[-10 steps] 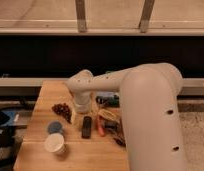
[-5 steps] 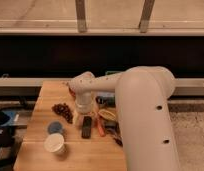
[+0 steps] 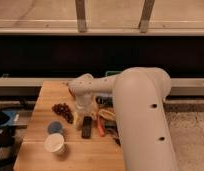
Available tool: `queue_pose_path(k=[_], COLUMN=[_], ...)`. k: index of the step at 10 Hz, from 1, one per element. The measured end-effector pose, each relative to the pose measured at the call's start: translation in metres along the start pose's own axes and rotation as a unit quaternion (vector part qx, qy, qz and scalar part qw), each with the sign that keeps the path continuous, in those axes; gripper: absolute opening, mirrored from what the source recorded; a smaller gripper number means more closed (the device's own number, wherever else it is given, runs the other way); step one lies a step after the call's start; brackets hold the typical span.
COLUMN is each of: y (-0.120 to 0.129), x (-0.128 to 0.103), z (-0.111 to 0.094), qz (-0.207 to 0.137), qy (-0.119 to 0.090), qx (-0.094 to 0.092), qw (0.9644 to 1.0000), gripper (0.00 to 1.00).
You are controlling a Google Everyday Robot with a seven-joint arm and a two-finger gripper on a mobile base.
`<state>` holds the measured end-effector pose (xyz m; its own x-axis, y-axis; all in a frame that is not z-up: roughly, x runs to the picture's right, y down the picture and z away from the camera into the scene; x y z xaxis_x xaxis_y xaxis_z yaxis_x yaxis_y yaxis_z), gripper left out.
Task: Place eraser in tray
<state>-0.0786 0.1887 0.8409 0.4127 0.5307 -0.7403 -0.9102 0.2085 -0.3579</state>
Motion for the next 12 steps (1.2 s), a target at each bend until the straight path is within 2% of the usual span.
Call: queue_pose_path(k=[5,6,7,9,12], y=[-0.001,-0.001,-0.004,-0.003,-0.004], x=[0.002,0.003,0.004,0.009,0.016], z=[0.002,-0.004,-0.012,-0.047,-0.124], qz=[0.0,0.001,0.003,0.002,0.002], qy=[-0.002,-0.01,-0.02,-0.054,-0.116], qx=[0.007,0.007,0.006,0.005,0.014], qw=[1.0,0.9999,0.9998,0.9985,0.9932], gripper=[0.08,0.02,0.0,0.0,0.0])
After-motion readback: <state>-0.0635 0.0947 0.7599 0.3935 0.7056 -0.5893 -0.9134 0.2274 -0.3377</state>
